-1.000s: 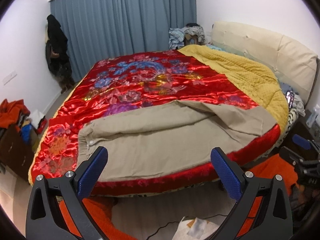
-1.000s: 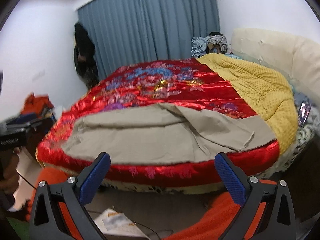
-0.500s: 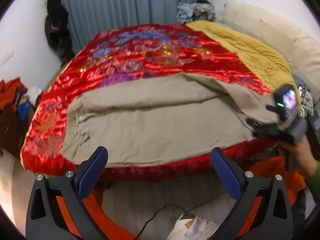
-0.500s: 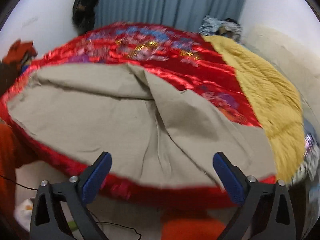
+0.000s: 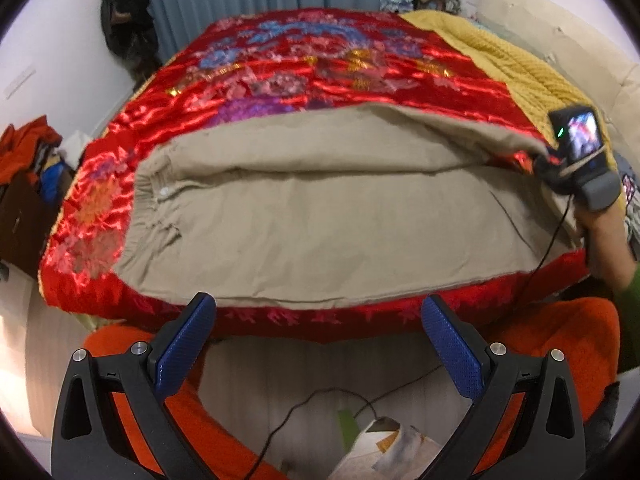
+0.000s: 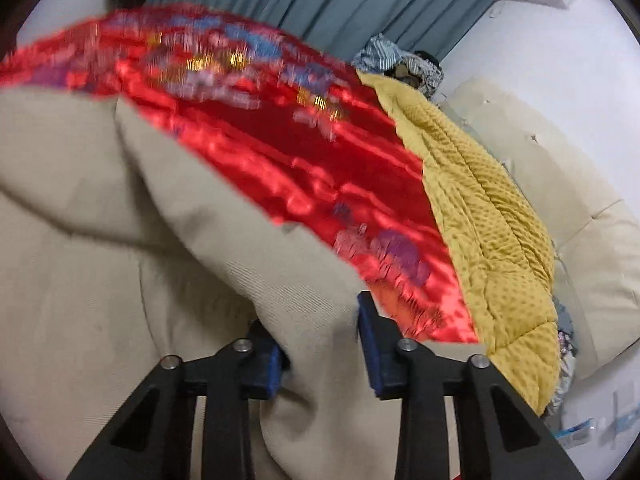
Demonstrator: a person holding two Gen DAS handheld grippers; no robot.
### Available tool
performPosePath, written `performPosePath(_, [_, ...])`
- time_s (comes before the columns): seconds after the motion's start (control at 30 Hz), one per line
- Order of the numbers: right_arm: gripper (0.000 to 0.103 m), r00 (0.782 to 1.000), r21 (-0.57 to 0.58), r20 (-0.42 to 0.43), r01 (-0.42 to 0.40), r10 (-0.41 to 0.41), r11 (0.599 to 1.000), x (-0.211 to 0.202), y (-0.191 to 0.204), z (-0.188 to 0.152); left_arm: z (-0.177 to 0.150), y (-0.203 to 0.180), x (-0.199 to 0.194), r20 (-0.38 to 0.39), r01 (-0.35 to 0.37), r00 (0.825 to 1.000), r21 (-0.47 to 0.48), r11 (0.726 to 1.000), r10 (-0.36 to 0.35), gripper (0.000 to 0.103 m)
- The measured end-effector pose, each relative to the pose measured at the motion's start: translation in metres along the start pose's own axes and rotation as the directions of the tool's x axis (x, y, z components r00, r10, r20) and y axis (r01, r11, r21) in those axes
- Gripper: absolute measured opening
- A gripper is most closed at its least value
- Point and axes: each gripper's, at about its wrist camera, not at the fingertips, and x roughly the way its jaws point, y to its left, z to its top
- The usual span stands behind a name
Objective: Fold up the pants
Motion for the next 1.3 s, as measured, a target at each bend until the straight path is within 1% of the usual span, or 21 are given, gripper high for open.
performPosePath(0.1, [0.027,0.999,-0.027,0.0,-0.05,0.05,0.998,-0.012,-0.004,0.011,0.003,-0.009,0.005,-0.019,0.023,1.0,0.016,1.0,-0.023,0.102])
performPosePath(0.17, [0.027,0.99,-0.083,-0.026,-0.141,0.139,0.987,-0.018,0.006,0.015,0.005,-0.014,0.002,-0.006,0.025,1.0,0.035,0.999,-0.025,0.102])
performPosePath(0.2, [0.027,0.981,-0.148,-0.062,-0.19,0.183,0.971,-0.02,0.018,0.013,0.007,-0.015,0.0,0.003,0.022,1.0,0.041,0.999,-0.022,0.102])
performPosePath(0.27, [0.028,0.981,-0.233,-0.072,-0.19,0.178,0.954,-0.026,0.039,0.0,0.008,-0.014,-0.002,0.019,0.01,1.0,0.048,0.999,-0.011,0.102])
performPosePath(0.3, [0.033,0.982,-0.261,-0.067,-0.188,0.176,0.947,-0.027,0.049,-0.009,0.008,-0.013,-0.001,0.018,0.008,1.0,0.046,0.999,-0.009,0.102])
performPosePath(0.33, [0.043,0.98,-0.268,-0.067,-0.199,0.188,0.943,-0.026,0.055,-0.018,0.008,-0.011,0.001,0.01,0.011,1.0,0.039,0.999,-0.012,0.102])
performPosePath(0.37, [0.048,0.977,-0.261,-0.07,-0.214,0.203,0.941,-0.024,0.059,-0.024,0.008,-0.009,0.003,0.002,0.014,1.0,0.031,0.999,-0.015,0.102])
performPosePath(0.4, [0.052,0.969,-0.226,-0.079,-0.245,0.233,0.943,-0.021,0.06,-0.031,0.008,-0.008,0.005,-0.01,0.018,1.0,0.022,1.0,-0.018,0.102])
performPosePath(0.5, [0.052,0.946,-0.065,-0.067,-0.32,0.316,0.945,-0.024,0.04,-0.045,0.008,-0.005,0.002,-0.005,0.02,1.0,0.017,1.0,-0.02,0.102])
performPosePath(0.57, [0.052,0.922,0.109,-0.016,-0.382,0.386,0.918,-0.032,0.007,-0.058,0.007,-0.006,-0.002,0.017,0.004,1.0,0.027,1.0,-0.004,0.102])
performPosePath(0.6, [0.052,0.918,0.204,0.007,-0.389,0.396,0.898,-0.034,-0.015,-0.069,0.006,-0.006,-0.003,0.025,-0.003,1.0,0.031,1.0,0.002,0.102])
performPosePath(0.63, [0.052,0.923,0.259,0.01,-0.373,0.384,0.891,-0.034,-0.029,-0.078,0.004,-0.007,-0.001,0.025,-0.009,1.0,0.036,0.999,0.008,0.102])
performPosePath(0.7, [0.052,0.934,0.299,-0.027,-0.333,0.357,0.894,-0.032,-0.05,-0.094,0.003,-0.007,0.004,0.008,0.0,1.0,0.038,0.999,-0.001,0.102])
performPosePath(0.8, [0.052,0.925,0.184,-0.105,-0.342,0.365,0.921,-0.032,-0.057,-0.11,0.002,-0.011,0.01,-0.015,0.025,1.0,0.041,0.999,-0.024,0.102])
performPosePath(0.9, [0.052,0.908,0.035,-0.113,-0.403,0.404,0.914,-0.043,-0.04,-0.112,0.002,-0.019,0.008,-0.005,0.03,1.0,0.067,0.997,-0.03,0.102])
performPosePath(1.0, [0.052,0.909,-0.051,-0.112,-0.41,0.402,0.911,-0.045,-0.021,-0.115,0.001,-0.023,0.004,0.01,0.024,1.0,0.085,0.996,-0.025,0.102])
performPosePath(1.07, [0.049,0.911,-0.082,-0.132,-0.402,0.39,0.912,-0.031,-0.013,-0.113,0.001,-0.023,0.002,0.019,0.015,1.0,0.09,0.996,-0.017,0.102])
performPosePath(1.1, [0.034,0.911,-0.09,-0.157,-0.398,0.381,0.913,-0.021,-0.009,-0.114,0.0,-0.022,0.001,0.021,0.01,1.0,0.089,0.996,-0.012,0.102])
performPosePath(1.13, [0.014,0.911,-0.092,-0.17,-0.393,0.375,0.915,-0.017,-0.01,-0.117,0.0,-0.02,0.001,0.022,0.004,1.0,0.085,0.996,-0.006,0.102])
performPosePath(1.17, [0.009,0.92,-0.081,-0.161,-0.372,0.356,0.925,-0.014,-0.014,-0.115,0.0,-0.017,0.0,0.024,-0.001,1.0,0.079,0.997,-0.001,0.102])
performPosePath(1.3, [0.007,0.958,0.085,-0.002,-0.284,0.285,0.955,-0.041,-0.062,-0.089,0.0,-0.009,0.004,0.018,-0.02,1.0,0.048,0.999,0.019,0.102])
